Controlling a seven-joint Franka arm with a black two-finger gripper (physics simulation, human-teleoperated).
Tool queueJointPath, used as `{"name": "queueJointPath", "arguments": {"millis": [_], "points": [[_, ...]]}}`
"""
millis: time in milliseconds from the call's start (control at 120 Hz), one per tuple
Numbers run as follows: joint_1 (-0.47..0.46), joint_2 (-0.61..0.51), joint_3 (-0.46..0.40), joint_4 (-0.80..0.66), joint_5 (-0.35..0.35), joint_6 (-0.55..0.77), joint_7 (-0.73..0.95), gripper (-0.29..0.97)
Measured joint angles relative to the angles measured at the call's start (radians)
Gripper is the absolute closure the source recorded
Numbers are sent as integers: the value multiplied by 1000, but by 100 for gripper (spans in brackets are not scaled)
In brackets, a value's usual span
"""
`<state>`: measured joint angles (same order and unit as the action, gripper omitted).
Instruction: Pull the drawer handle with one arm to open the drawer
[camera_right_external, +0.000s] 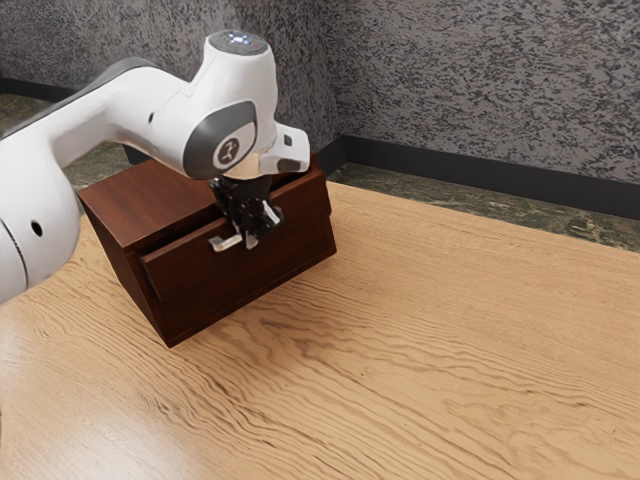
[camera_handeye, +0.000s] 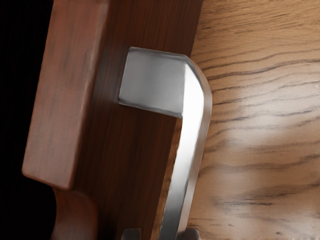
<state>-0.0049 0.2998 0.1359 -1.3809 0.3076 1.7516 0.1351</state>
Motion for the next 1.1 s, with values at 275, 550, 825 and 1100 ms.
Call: {"name": "queueJointPath", "arguments": {"millis": [275,550,825,1100], "points": [[-73,-62,3,-87,0,25,-5,71],[-137,-133,1,-176,-4,49,-15,71],[-206,-143,1,-190,-19,58,-22,70],[-249,-157,0,-213,-19,59,-30,70]]}}
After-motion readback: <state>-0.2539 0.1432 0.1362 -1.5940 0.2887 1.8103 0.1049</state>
